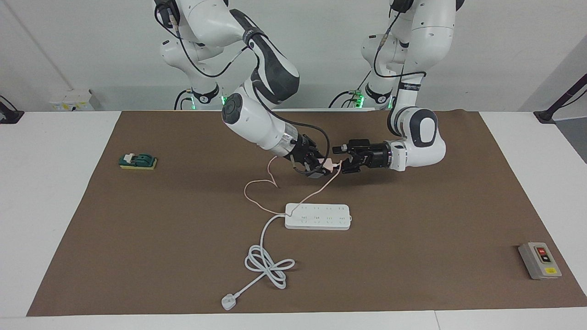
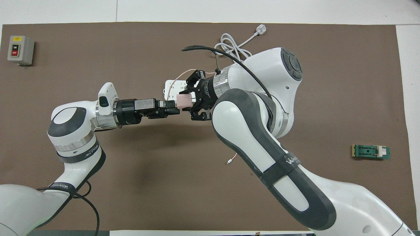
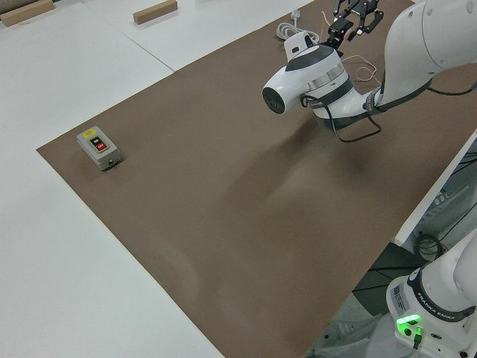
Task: Plug charger into power strip
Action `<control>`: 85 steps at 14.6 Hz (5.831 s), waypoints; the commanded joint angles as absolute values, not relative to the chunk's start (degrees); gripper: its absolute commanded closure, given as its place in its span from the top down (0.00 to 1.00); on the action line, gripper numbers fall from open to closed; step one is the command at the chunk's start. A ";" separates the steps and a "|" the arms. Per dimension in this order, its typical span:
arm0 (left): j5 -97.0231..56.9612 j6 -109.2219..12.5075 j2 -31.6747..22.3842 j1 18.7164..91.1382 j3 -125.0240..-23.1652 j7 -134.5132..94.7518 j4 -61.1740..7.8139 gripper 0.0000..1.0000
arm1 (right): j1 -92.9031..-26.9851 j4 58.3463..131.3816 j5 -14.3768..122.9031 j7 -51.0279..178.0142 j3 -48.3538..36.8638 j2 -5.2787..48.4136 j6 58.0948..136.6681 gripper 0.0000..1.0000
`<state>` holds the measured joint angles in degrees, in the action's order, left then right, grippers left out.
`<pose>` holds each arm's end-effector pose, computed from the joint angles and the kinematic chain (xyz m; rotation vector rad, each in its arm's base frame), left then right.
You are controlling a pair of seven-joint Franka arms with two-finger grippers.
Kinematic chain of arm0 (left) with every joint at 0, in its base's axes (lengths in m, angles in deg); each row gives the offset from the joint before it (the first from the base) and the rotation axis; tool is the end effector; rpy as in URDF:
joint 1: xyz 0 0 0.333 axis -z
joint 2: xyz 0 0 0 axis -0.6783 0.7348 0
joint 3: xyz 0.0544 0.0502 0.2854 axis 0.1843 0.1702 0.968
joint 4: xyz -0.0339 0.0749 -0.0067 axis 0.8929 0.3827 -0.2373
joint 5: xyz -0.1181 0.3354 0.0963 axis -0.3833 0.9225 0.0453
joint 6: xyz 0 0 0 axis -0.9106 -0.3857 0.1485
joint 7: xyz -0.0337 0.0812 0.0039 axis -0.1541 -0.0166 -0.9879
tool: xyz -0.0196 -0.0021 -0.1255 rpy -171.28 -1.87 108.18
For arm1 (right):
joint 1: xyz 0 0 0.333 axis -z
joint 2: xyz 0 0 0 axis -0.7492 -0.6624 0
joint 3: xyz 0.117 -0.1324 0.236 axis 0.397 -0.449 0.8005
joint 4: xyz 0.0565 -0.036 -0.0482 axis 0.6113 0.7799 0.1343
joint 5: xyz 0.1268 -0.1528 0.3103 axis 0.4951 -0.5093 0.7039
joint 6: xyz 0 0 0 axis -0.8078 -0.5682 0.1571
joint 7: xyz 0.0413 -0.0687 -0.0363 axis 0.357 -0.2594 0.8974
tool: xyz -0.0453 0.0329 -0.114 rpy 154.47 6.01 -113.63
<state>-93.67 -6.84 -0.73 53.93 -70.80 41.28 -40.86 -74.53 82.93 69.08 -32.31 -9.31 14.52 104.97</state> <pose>0.5062 -0.2146 0.3293 1.5543 0.0299 -0.0267 0.5634 0.3590 0.4129 -1.9162 1.6607 0.6827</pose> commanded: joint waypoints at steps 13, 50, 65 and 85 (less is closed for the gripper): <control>-96.93 -13.06 0.06 57.74 -70.36 42.58 -37.45 0.95 | -73.74 81.20 70.34 -33.27 -9.08 13.88 104.85 0.00; -57.01 -24.16 -9.95 45.37 -69.66 16.34 -37.89 0.00 | -61.18 81.64 53.83 -20.21 -9.61 22.49 92.21 1.00; -4.95 -10.34 -13.48 43.39 -70.36 -18.29 -23.22 0.00 | -49.41 84.62 27.81 58.53 -9.69 34.08 75.68 1.00; 5.55 -21.15 0.49 63.36 -70.80 -99.15 -12.76 0.00 | -42.55 88.41 21.48 62.00 -9.17 42.80 65.92 1.00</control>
